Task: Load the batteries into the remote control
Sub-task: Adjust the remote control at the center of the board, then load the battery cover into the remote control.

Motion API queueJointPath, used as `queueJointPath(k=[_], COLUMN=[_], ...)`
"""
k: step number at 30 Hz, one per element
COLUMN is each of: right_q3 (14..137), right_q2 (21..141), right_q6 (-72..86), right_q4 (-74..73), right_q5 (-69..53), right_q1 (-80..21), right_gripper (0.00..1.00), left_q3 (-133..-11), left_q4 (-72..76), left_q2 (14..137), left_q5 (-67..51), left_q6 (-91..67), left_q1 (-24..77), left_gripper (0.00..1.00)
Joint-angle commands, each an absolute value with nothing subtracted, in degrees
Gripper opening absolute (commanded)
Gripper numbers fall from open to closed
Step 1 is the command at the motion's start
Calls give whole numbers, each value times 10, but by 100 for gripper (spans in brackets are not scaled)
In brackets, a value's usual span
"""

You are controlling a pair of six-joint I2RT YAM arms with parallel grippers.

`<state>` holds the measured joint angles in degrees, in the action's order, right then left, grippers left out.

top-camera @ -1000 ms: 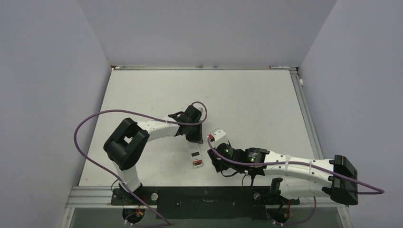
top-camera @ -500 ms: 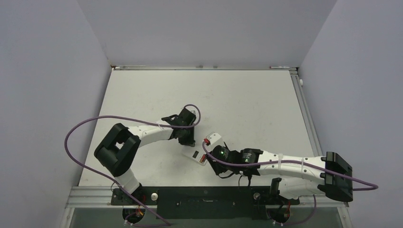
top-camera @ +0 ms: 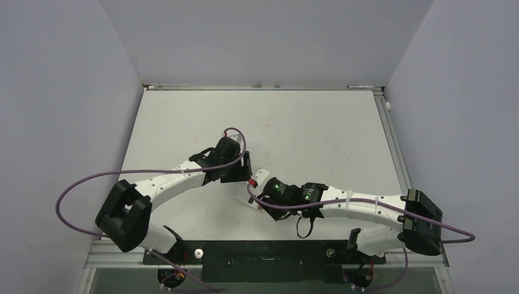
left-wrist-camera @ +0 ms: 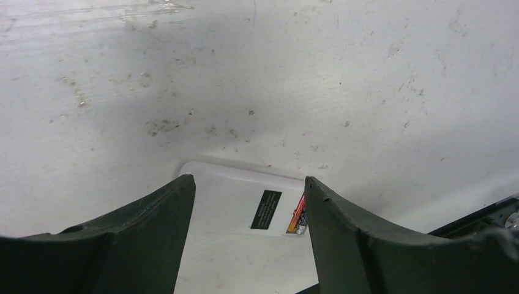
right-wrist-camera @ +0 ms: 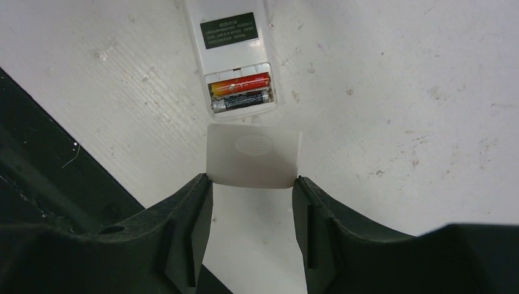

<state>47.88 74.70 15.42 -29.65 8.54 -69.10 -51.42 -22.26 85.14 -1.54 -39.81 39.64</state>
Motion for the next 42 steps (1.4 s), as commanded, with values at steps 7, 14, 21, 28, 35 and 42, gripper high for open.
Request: queueJointPath(k=[7,14,21,28,35,42], right_q3=[533,532,532,535,536,537], right_q2=[771,797,838,873,892,899], right_q6=[-35,-98,-60,-42,-30,-28], right_q4=[-321,-328,-282,-257,-236,-218], right_q5=[-25,-81,-67,-65,-68,-69], right_q1=[-599,-591,-600,-606,-608,-609], right_gripper=[18,19,19,20,20,20], left_q3=[-397,-360,-340,-329,-320,-320], left_q4=[-223,-235,-228,-222,-208,-203], left_q2=[651,570,545,533,541,546], left_q5=[7,-19,-53,-65,-78,-88], left_q6=[-431,-425,-426,-427,-428,-428], left_q1=[331,299,282,273,268,263], left_gripper=[72,77,78,78,79,79])
